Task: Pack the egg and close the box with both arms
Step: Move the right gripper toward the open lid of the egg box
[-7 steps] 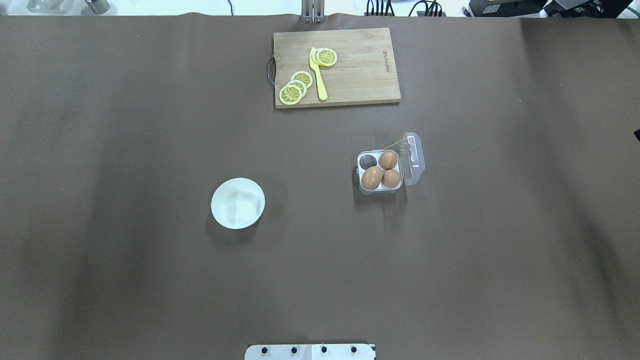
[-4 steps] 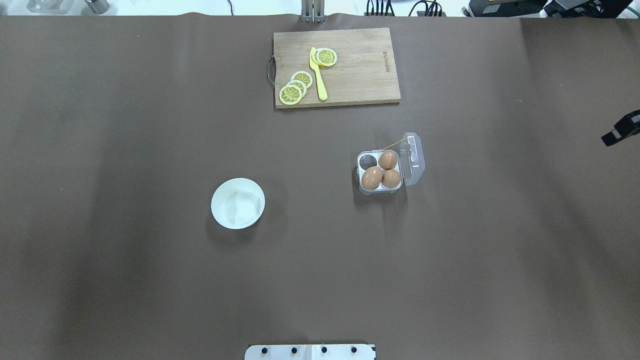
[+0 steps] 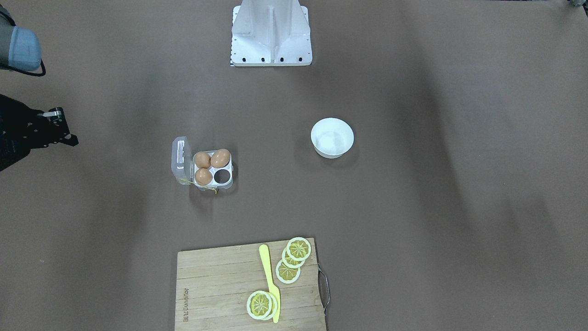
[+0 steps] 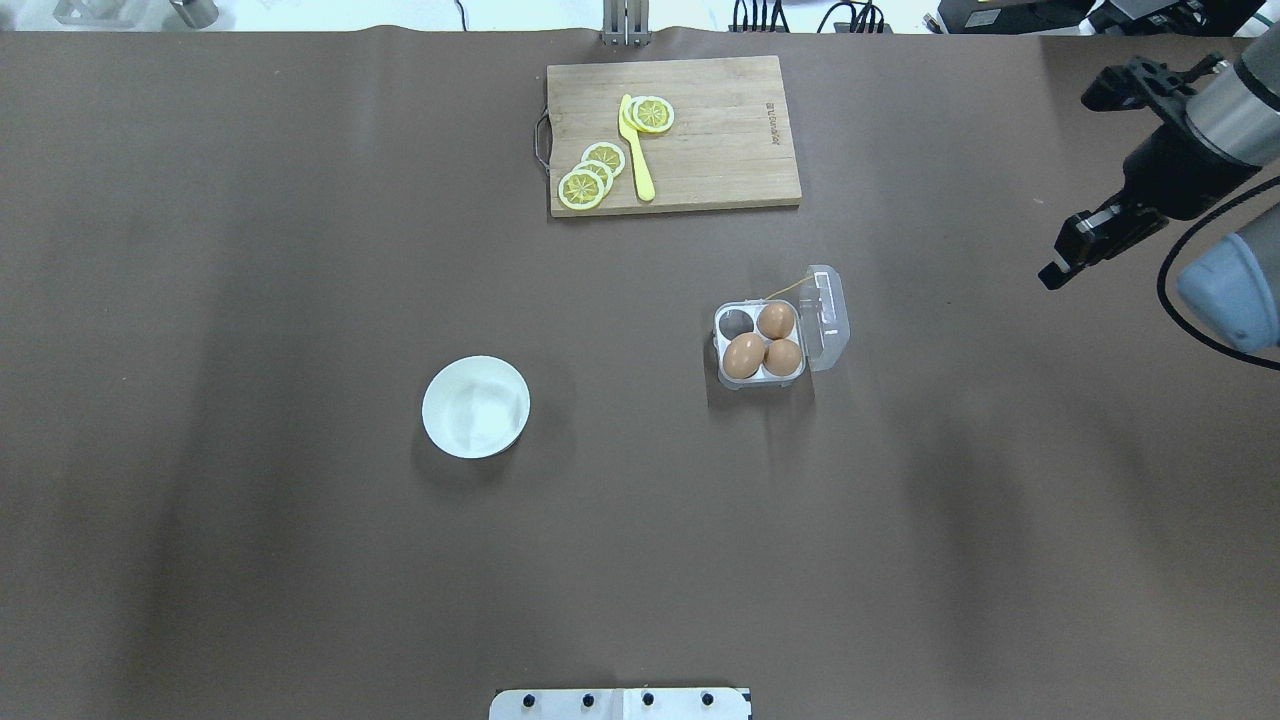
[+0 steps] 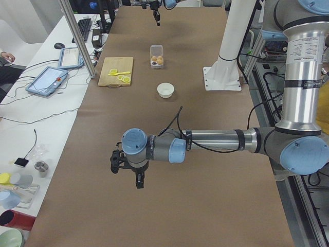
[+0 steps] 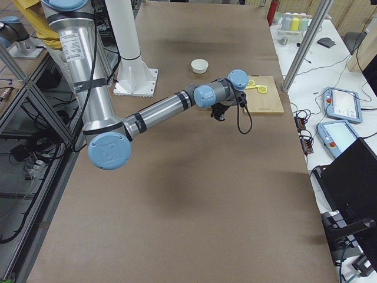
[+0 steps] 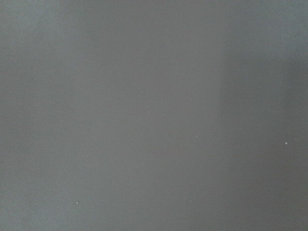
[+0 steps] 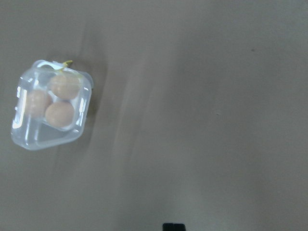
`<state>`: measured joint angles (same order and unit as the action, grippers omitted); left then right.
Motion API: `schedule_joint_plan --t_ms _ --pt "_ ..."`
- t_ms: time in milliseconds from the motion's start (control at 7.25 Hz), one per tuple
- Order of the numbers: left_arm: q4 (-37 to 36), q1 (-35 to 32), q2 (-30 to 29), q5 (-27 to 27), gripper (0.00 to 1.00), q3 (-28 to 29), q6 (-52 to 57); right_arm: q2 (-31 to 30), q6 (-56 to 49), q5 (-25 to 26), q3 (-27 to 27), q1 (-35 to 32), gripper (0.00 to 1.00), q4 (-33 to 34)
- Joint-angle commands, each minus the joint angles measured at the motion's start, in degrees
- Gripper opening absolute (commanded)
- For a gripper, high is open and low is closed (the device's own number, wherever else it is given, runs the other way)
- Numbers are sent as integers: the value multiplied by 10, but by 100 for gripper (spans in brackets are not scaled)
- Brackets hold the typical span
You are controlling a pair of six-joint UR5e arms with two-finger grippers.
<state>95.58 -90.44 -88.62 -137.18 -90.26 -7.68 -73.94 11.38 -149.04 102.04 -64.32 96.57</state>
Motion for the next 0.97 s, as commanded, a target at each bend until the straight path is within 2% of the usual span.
schedule_joint_plan --t_ms 0,138,828 --pt "0 0 1 0 98 -5 -1 57 14 -7 -40 20 0 1" --pt "0 0 1 1 98 -5 -1 70 13 -12 -65 36 0 -2" --pt "-1 -3 -2 1 98 -4 1 116 12 -21 -119 98 0 -5"
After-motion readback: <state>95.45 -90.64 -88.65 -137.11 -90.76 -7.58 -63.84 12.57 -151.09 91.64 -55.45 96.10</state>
